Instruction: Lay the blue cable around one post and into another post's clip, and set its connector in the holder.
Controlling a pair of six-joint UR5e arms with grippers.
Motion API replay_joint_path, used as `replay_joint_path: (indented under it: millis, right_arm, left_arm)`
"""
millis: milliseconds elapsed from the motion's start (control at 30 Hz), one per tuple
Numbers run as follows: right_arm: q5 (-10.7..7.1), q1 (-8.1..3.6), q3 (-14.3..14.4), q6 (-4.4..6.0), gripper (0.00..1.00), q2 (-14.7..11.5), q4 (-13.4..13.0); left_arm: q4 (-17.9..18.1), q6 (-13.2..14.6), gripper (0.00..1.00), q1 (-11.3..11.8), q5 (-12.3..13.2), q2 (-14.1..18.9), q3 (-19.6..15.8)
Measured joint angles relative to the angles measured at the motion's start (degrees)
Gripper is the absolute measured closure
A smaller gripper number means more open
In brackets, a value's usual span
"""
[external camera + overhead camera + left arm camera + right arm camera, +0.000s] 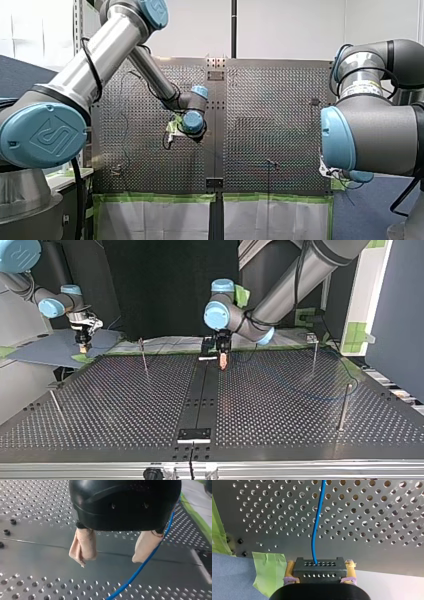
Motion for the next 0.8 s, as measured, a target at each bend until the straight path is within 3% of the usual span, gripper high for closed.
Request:
replay_joint_path:
  millis: [100, 267, 567, 800]
  right_arm:
    - [0.00, 0.08, 0.00, -0.01, 1.00, 0.00, 0.01]
    - [0.00, 0.20, 0.00, -0.02, 1.00, 0.00, 0.02]
    - [0.00, 0.04, 0.01, -0.21, 1.00, 0.00, 0.21]
    - [0.00, -0.03, 0.01, -0.13, 1.00, 0.00, 0.06]
  left_arm:
    - [-1.52, -0.05, 0.00, -0.34, -0.39, 1.51, -1.51]
    - [-2.36, -0.76, 0.00, -0.47, 1.36, 4.02, -4.01]
    - [1.57, -4.87, 0.00, 2.40, 5.75, 8.50, -8.49]
    - [5.09, -8.38, 0.00, 2.86, 9.27, 12.02, -12.01]
